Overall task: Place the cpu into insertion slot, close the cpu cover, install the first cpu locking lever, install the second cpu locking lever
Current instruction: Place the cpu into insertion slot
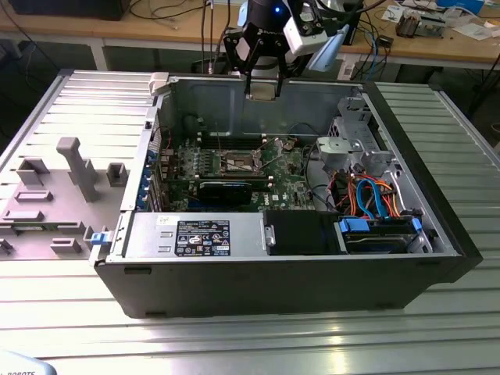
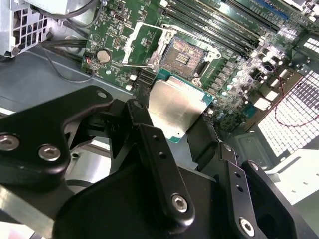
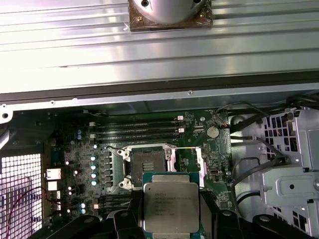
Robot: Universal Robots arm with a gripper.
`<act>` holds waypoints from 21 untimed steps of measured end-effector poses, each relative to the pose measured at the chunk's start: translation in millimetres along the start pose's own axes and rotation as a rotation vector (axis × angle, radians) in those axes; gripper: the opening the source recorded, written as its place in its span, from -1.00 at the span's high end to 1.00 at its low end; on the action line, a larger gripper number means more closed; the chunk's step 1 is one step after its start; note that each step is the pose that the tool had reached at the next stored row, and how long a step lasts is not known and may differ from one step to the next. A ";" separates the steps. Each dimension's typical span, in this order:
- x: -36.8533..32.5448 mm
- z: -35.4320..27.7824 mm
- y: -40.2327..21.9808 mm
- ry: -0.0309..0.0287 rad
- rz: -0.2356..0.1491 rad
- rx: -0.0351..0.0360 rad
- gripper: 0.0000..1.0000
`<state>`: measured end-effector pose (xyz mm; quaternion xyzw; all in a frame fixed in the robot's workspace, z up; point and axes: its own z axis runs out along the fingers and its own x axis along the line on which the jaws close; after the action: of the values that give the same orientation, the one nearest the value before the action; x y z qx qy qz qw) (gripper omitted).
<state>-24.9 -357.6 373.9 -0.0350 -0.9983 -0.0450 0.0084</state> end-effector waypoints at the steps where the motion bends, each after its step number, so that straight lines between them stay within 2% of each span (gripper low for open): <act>1: 0.0 0.0 0.0 0.0000 0.001 0.0000 -0.08; 15: 1.0 0.3 -0.1 -0.0012 0.013 -0.0004 -0.08; 21: 3.7 0.4 -0.3 -0.0017 0.018 -0.0006 -0.08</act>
<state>-28.6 -357.6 373.6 -0.0443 -0.9980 -0.0452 0.0079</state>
